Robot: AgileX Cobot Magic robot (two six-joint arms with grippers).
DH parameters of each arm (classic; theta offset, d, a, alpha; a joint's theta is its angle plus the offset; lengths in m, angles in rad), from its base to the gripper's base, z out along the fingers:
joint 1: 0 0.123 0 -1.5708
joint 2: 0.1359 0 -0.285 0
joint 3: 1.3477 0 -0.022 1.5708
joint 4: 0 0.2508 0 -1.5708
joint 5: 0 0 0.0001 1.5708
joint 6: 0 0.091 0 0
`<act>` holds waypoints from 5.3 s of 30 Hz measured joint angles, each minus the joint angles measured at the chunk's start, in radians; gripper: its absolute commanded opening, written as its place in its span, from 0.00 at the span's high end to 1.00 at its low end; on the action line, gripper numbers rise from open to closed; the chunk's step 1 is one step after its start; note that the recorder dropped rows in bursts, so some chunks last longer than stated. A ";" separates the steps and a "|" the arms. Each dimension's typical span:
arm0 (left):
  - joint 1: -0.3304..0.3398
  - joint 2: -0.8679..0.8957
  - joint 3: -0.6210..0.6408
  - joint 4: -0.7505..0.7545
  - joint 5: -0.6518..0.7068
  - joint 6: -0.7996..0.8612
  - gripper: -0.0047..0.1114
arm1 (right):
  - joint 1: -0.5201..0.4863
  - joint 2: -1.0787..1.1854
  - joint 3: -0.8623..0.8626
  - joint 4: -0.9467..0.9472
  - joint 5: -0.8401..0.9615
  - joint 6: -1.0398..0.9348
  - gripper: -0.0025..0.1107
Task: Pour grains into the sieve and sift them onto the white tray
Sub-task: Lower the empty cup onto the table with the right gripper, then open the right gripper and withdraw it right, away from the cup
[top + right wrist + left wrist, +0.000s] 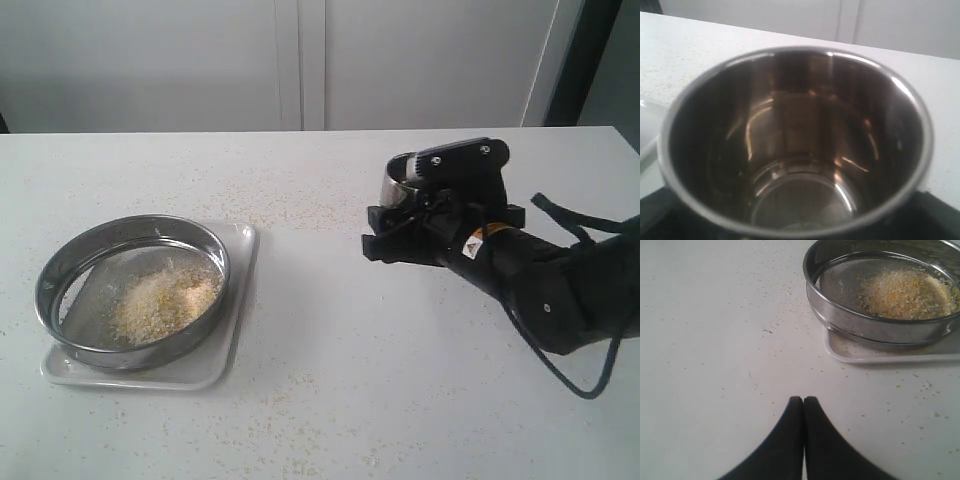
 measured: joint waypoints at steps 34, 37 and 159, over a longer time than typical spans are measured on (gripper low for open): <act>0.000 0.000 0.000 0.000 0.000 0.000 0.96 | -0.068 0.358 0.064 0.199 -0.496 -0.115 0.98; 0.000 0.000 0.000 0.000 0.000 0.000 0.96 | -0.068 0.385 0.064 0.196 -0.514 -0.115 0.98; 0.000 0.000 0.000 0.000 0.000 0.000 0.96 | -0.069 -0.778 0.046 0.037 1.015 -0.099 0.98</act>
